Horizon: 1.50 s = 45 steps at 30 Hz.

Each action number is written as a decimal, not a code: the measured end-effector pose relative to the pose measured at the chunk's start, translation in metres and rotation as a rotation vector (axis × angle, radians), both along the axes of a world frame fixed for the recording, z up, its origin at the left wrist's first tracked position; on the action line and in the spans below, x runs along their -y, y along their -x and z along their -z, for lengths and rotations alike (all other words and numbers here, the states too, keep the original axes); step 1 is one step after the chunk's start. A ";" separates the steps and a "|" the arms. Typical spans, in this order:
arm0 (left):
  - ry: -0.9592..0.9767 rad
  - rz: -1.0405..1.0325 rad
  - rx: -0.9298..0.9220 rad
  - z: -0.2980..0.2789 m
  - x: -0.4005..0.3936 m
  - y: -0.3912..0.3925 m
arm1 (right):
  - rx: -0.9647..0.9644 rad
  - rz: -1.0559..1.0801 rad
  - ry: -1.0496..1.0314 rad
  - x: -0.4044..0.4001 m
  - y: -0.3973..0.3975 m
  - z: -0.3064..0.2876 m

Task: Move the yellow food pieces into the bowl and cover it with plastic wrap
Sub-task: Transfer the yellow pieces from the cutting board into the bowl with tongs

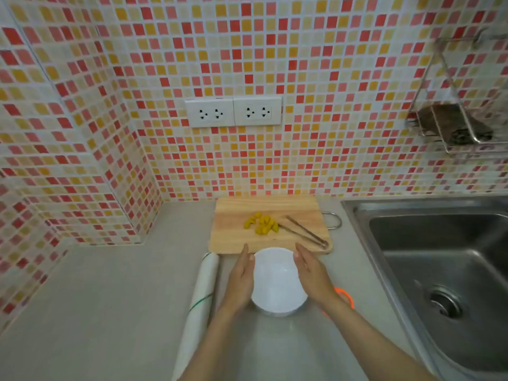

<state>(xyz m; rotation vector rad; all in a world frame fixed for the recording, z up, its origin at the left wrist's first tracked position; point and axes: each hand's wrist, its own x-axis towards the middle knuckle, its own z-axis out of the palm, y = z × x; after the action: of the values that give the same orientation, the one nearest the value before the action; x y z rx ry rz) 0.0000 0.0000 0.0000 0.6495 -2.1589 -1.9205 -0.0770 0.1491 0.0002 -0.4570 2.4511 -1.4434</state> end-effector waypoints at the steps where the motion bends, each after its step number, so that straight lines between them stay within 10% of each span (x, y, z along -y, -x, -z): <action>1: -0.026 -0.029 -0.024 0.003 -0.003 0.002 | 0.016 0.040 0.035 0.002 -0.002 0.002; 10: -0.147 -0.313 -0.099 0.013 -0.008 0.004 | -0.078 -0.005 0.037 0.009 0.008 0.009; 14: -0.180 -0.349 -0.049 0.009 -0.001 0.006 | -0.379 0.098 -0.217 0.005 0.058 0.000; 22: -0.248 -0.338 -0.059 0.004 0.004 0.007 | -0.321 0.044 -0.684 -0.002 0.114 0.014; 30: -0.298 -0.360 -0.060 0.008 0.006 0.012 | -0.329 -0.046 -0.361 0.001 0.114 0.013; 45: -0.252 -0.349 -0.068 0.003 0.004 0.012 | -0.338 -0.140 -0.414 0.015 0.115 0.004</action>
<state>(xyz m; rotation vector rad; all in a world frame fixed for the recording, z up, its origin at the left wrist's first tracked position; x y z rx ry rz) -0.0116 -0.0040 -0.0030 0.9195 -1.6440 -1.9974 -0.1918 0.1340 -0.0043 -0.8099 2.8125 -0.8230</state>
